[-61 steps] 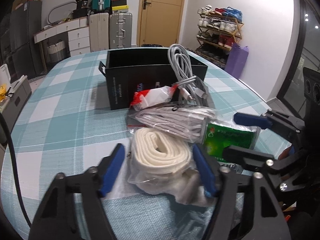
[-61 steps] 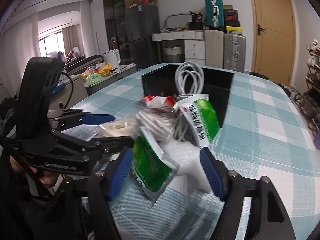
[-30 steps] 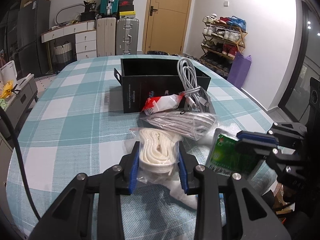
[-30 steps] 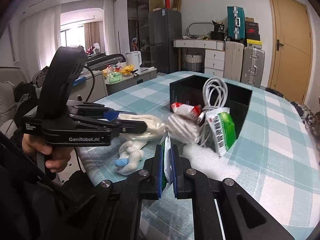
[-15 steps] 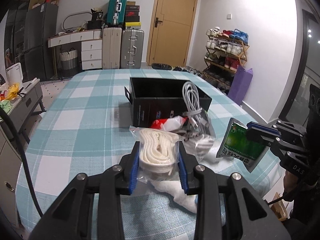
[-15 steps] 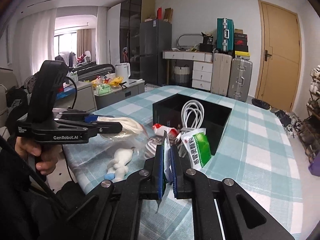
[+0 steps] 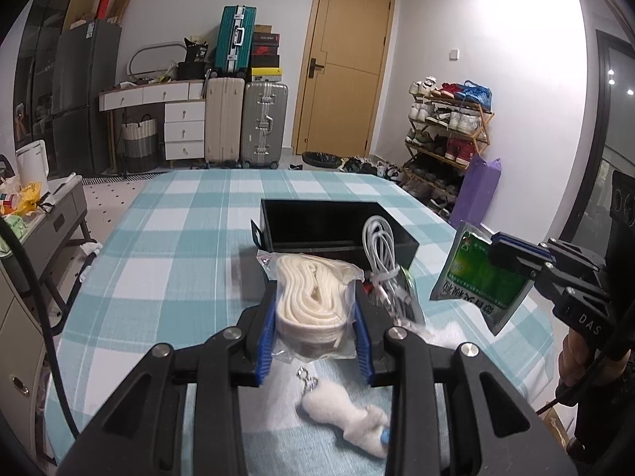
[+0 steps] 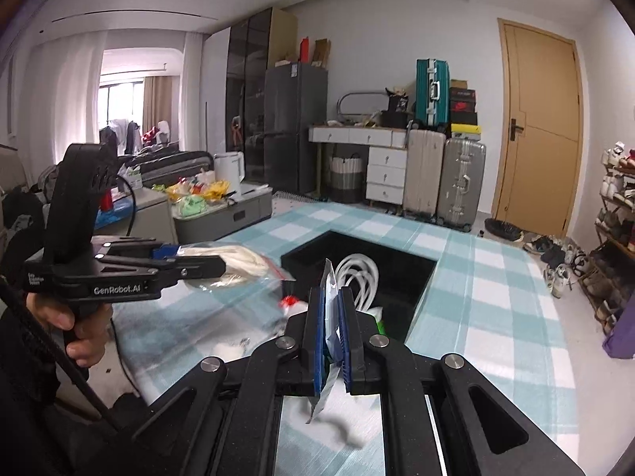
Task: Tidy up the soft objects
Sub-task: 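Carry the rolled cloth and green packet into the black box and release both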
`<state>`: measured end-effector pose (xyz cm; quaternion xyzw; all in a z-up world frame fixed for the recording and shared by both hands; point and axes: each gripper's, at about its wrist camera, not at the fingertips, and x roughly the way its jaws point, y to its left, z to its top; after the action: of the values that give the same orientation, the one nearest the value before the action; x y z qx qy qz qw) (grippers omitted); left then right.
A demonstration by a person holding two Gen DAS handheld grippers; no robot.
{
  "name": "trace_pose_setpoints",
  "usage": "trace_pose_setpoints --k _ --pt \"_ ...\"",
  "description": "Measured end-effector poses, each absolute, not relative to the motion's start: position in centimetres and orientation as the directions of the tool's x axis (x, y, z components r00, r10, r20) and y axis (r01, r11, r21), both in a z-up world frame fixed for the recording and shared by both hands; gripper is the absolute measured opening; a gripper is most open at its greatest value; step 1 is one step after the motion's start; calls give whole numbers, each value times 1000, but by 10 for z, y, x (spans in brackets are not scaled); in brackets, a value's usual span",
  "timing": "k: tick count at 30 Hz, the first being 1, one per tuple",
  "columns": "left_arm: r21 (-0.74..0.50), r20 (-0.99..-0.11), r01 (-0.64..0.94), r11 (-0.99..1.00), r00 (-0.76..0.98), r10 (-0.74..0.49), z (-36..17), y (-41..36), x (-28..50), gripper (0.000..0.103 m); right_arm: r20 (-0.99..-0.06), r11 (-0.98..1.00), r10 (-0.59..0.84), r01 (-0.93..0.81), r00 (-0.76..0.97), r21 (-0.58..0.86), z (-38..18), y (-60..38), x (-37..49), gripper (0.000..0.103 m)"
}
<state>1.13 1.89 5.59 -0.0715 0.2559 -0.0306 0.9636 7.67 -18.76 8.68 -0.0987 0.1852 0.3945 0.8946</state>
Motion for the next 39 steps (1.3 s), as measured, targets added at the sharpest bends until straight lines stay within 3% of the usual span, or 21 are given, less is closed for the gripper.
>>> trace_pose_setpoints --k 18,39 --pt "-157 -444 9 988 893 -78 76 28 66 32 -339 720 649 -693 681 -15 124 -180 123 7" --pt "-151 -486 4 989 870 -78 61 23 138 32 -398 746 617 -666 679 19 110 -158 192 7"
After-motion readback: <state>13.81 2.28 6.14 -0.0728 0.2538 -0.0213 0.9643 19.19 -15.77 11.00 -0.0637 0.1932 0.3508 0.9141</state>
